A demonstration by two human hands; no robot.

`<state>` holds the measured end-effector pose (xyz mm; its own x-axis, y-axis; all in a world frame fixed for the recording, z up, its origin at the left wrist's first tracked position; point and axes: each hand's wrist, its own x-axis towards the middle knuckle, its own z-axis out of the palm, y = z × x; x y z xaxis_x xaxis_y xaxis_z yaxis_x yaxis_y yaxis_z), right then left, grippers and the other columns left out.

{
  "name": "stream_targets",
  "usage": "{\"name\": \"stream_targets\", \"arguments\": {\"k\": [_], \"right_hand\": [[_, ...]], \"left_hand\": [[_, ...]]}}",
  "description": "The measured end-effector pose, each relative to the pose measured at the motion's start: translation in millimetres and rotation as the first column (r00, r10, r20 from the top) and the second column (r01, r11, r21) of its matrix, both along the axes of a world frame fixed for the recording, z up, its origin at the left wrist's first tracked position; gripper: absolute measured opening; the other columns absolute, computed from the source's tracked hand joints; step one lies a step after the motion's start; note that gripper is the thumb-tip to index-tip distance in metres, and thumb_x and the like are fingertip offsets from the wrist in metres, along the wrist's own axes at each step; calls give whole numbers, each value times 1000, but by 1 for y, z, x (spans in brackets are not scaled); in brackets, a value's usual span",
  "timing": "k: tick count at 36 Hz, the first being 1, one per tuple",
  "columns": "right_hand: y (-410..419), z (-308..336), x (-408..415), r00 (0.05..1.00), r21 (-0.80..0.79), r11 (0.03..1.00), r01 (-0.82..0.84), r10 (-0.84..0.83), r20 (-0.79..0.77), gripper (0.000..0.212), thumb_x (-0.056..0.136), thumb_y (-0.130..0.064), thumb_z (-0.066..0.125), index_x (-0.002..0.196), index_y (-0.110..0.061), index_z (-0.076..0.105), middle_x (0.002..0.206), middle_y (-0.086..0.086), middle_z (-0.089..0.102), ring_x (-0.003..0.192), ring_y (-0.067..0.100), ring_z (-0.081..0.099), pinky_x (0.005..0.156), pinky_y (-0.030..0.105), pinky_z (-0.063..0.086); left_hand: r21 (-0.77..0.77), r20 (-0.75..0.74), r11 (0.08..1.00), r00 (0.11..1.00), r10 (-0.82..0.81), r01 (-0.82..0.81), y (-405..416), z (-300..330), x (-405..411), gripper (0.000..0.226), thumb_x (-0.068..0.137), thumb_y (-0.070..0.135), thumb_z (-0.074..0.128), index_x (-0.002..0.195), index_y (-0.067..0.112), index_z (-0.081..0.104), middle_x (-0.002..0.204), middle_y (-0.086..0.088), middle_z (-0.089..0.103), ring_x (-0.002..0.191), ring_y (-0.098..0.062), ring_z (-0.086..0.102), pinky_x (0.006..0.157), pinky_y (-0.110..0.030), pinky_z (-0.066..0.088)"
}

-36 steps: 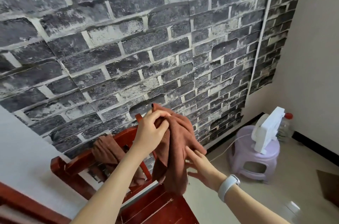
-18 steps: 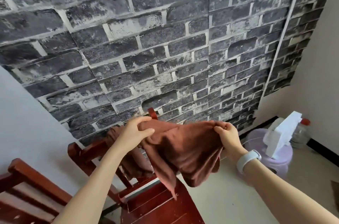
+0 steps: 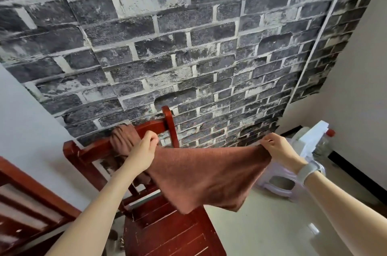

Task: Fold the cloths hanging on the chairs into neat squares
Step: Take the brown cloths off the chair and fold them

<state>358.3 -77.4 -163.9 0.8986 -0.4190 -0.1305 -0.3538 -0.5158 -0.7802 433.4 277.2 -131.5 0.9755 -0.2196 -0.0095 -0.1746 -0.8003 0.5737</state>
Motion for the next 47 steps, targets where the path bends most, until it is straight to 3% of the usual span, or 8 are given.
{"name": "stream_targets", "arguments": {"k": [6, 10, 18, 21, 26, 33, 41, 47], "right_hand": [[13, -23, -8, 993, -10, 996, -90, 89, -79, 12, 91, -12, 53, 93, -4, 63, 86, 12, 60, 81, 24, 54, 72, 30, 41], [25, -36, -12, 932, -60, 952, -299, 278, -233, 18, 89, -23, 58, 95, -9, 67, 82, 1, 62, 75, 16, 55, 63, 16, 41], [61, -50, -19, 561, 89, 717, -692, 611, -559, 10, 78, -33, 68, 71, -35, 62, 78, -9, 55, 65, 7, 51, 55, 11, 39], [75, -75, -16, 457, -131, 541, -830, 527, -716, 25, 83, -25, 61, 107, -18, 65, 107, 0, 39, 89, 16, 53, 71, 12, 42], [104, -105, 0, 548, -387, 394, -834, 507, -665, 27, 88, -24, 49, 111, -24, 63, 125, -4, 50, 115, 17, 45, 97, 32, 42], [144, -102, 34, 761, -566, 509, -648, 411, -502, 17, 90, -26, 45, 100, -20, 57, 113, 0, 61, 114, 23, 50, 90, 38, 35], [170, -104, 42, 851, -600, 614, -513, 457, -260, 19, 89, -16, 49, 105, -12, 59, 106, 9, 61, 104, 33, 54, 86, 41, 36], [177, -126, 15, 820, -568, 598, -565, 487, -301, 16, 90, -15, 51, 99, -10, 63, 97, 9, 64, 94, 34, 56, 80, 41, 37]], "left_hand": [[10, -196, 998, 979, 63, -62, 18, -12, -14, 22, 87, 40, 57, 96, 20, 55, 85, 3, 59, 81, -14, 56, 61, -24, 39], [-60, -316, 998, 949, -2, -18, 34, -27, -31, 11, 81, 35, 67, 83, 25, 68, 90, 12, 65, 88, -8, 57, 75, -25, 42], [66, -528, 995, 849, -33, 79, 73, -78, -64, 31, 66, 37, 78, 96, 30, 71, 105, 3, 60, 99, -11, 55, 84, -24, 40], [185, -480, 976, 877, -13, 116, 86, -102, -73, 25, 78, 20, 69, 104, 19, 71, 105, 3, 68, 94, -11, 59, 81, -23, 43], [362, -252, 926, 946, 203, -102, 110, -126, -77, 21, 87, 26, 58, 106, 26, 68, 109, 1, 66, 105, -22, 57, 87, -34, 46], [388, 72, 864, 945, 320, -322, 144, -126, -58, 22, 85, 34, 62, 97, 17, 72, 86, -15, 70, 90, -34, 60, 68, -37, 47], [199, 195, 906, 921, 338, -375, 178, -132, -63, 13, 82, 6, 63, 93, 5, 69, 88, -13, 70, 84, -35, 58, 69, -40, 47], [186, 100, 938, 955, 278, -292, 195, -173, -97, 19, 78, -1, 65, 93, 7, 71, 91, -8, 70, 90, -32, 58, 76, -41, 47]]}}
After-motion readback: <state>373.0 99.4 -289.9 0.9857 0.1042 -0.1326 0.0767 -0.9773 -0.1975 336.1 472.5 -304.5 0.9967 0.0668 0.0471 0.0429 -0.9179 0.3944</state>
